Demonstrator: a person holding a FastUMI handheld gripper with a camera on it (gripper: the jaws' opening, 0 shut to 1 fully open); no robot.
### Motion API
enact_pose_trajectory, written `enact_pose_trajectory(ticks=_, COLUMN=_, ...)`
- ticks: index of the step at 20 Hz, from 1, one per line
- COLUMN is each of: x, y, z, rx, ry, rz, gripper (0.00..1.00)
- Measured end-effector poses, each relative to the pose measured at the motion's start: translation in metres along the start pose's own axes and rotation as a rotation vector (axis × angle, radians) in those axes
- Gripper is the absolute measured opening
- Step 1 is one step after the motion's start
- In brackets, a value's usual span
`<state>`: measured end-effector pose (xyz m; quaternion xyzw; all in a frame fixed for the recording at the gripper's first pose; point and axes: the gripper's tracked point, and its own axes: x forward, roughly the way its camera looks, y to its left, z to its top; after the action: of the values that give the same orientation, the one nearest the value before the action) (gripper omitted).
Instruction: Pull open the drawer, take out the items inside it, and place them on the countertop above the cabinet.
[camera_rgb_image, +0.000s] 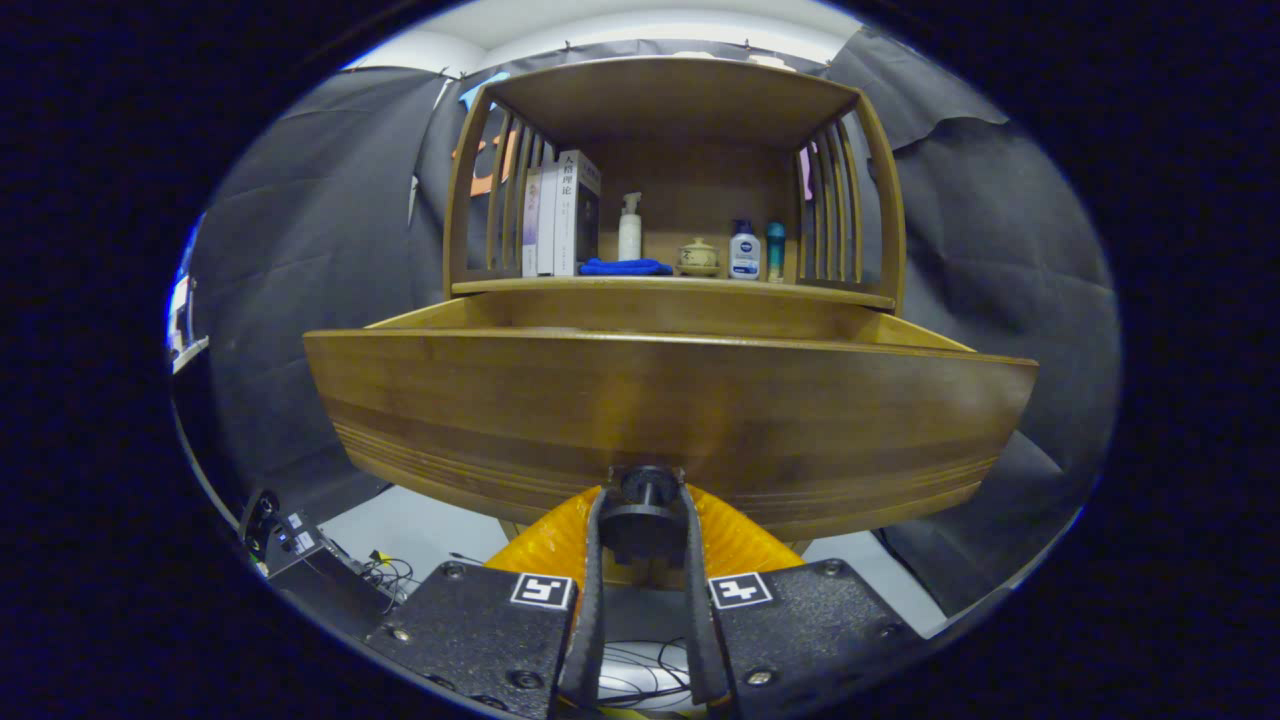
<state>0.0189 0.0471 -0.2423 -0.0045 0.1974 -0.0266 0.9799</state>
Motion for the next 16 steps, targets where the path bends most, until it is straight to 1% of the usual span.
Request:
enact_pose_trajectory(ticks=5, x=-0.001, y=0.000, z=-0.003, rx=-0.026, ry=0.018, rz=0.000, gripper=0.37)
enact_pose_trajectory(ticks=6, x=-0.001, y=-0.005, z=-0.008, rx=-0.042, ry=0.048, rz=-0.022, gripper=0.42)
enact_pose_trajectory(ticks=7, x=-0.004, y=-0.006, z=-0.015, rx=-0.053, ry=0.082, rz=-0.025, gripper=0.46)
enact_pose_trajectory(ticks=8, x=-0.012, y=-0.005, z=-0.019, rx=-0.054, ry=0.109, rz=-0.007, gripper=0.52)
enact_pose_trajectory(ticks=10, x=-0.022, y=-0.005, z=-0.020, rx=-0.025, ry=0.121, rz=0.031, gripper=0.64)
enact_pose_trajectory(ticks=13, x=-0.028, y=-0.018, z=-0.005, rx=-0.034, ry=0.090, rz=0.014, gripper=0.83)
enact_pose_trajectory(ticks=15, x=-0.036, y=-0.028, z=0.013, rx=-0.050, ry=0.050, rz=-0.008, gripper=0.92)
enact_pose_trajectory(ticks=16, x=-0.040, y=-0.028, z=0.024, rx=-0.060, ry=0.028, rz=-0.008, gripper=0.95)
